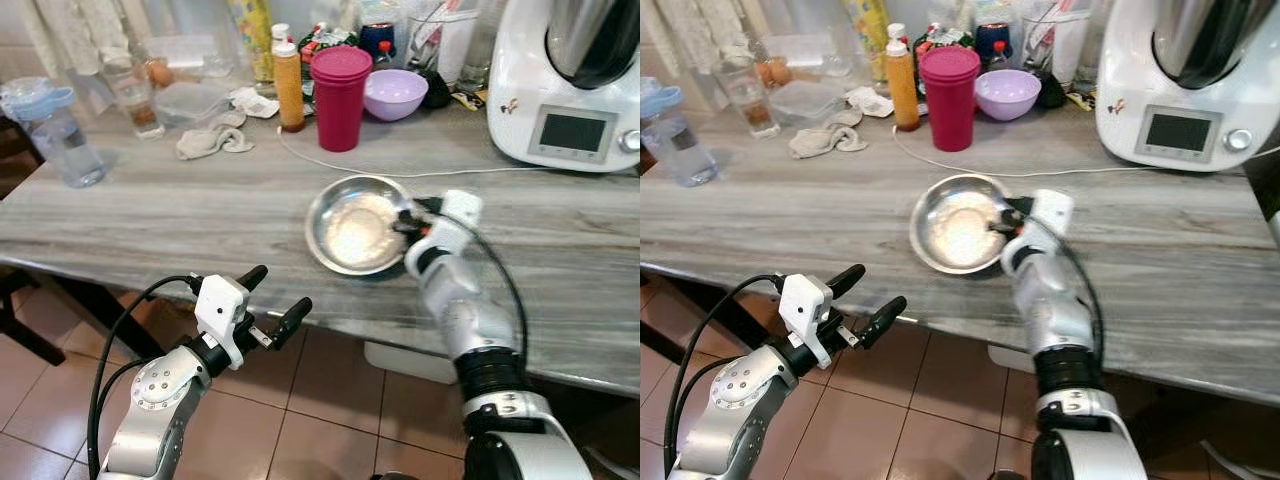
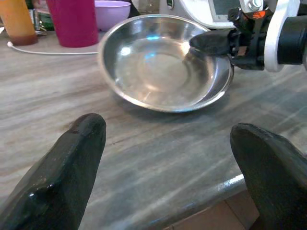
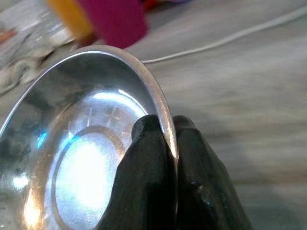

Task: Setting the table

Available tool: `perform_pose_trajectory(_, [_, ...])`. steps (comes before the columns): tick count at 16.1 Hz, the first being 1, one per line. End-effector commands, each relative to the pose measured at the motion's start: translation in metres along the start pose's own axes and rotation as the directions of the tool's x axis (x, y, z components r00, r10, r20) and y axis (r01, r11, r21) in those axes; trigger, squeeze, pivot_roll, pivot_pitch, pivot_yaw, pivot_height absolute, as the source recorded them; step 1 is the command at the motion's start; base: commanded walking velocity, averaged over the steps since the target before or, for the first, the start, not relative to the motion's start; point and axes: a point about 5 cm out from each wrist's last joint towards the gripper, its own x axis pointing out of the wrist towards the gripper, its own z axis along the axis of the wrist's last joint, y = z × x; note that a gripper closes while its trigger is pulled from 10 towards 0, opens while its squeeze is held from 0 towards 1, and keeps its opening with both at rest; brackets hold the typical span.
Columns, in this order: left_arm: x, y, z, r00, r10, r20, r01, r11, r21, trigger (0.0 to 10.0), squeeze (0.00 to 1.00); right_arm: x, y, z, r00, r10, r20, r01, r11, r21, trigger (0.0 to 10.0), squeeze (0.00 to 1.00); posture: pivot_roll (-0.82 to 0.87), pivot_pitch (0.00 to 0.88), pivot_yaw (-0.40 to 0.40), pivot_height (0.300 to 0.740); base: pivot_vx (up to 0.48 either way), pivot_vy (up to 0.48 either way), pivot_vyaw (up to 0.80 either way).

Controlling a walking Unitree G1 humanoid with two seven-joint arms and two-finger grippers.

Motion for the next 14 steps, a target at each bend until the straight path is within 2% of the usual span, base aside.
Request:
perform_pose_trajectory(1, [-0.003, 0.000, -0.001, 1.000, -0.005, -0.009, 0.005, 1.000, 0.002, 10.0, 0.00, -0.002, 0.001, -0.008, 1.000, 0.006, -0.029, -0.006, 1.000, 0.012, 10.0, 0.00, -0.19, 0.087, 0.049, 0.740, 0.000, 0.000, 0.00])
perform_pose_trajectory(2, [-0.003, 0.000, -0.001, 1.000, -0.005, -0.009, 0.005, 1.000, 0.001, 10.0, 0.00, -0.003, 0.002, -0.012, 0.999, 0.014, -0.049, -0.013, 0.999, 0.040, 10.0, 0.00, -0.19, 0.087, 0.049, 0.740, 0.000, 0.000, 0.00])
perform_pose_trajectory(3, [-0.003, -0.001, 0.000, 1.000, -0.010, -0.010, 0.010, 1.000, 0.002, 10.0, 0.00, -0.004, -0.001, -0.017, 0.997, -0.011, -0.074, 0.013, 0.999, 0.037, 10.0, 1.00, -0.19, 0.087, 0.049, 0.740, 0.000, 0.000, 0.00])
perform_pose_trajectory(8, [0.000, -0.002, 0.002, 1.000, -0.016, -0.006, 0.016, 1.000, 0.011, 10.0, 0.00, -0.005, -0.013, -0.016, 0.997, -0.046, -0.061, 0.049, 0.997, 0.053, 10.0, 1.00, -0.19, 0.088, 0.055, 0.740, 0.000, 0.000, 0.00])
perform_pose_trajectory(11, [0.001, -0.002, 0.002, 1.000, -0.018, -0.005, 0.018, 1.000, 0.010, 10.0, 0.00, -0.006, -0.013, -0.011, 0.999, -0.026, -0.030, 0.028, 0.996, 0.083, 10.0, 1.00, -0.20, 0.085, 0.056, 0.740, 0.000, 0.000, 0.00])
perform_pose_trajectory(12, [0.001, -0.002, 0.003, 1.000, -0.018, -0.004, 0.018, 1.000, 0.011, 10.0, 0.00, -0.005, -0.011, -0.009, 1.000, -0.016, -0.014, 0.018, 0.997, 0.079, 10.0, 1.00, -0.20, 0.085, 0.054, 0.740, 0.000, 0.000, 0.00])
perform_pose_trajectory(14, [0.002, -0.002, 0.003, 1.000, -0.013, 0.000, 0.013, 1.000, 0.013, 10.0, 0.00, -0.008, -0.006, 0.004, 0.997, 0.032, 0.076, -0.033, 0.999, 0.012, 10.0, 1.00, -0.20, 0.083, 0.049, 0.740, 0.000, 0.000, 0.00])
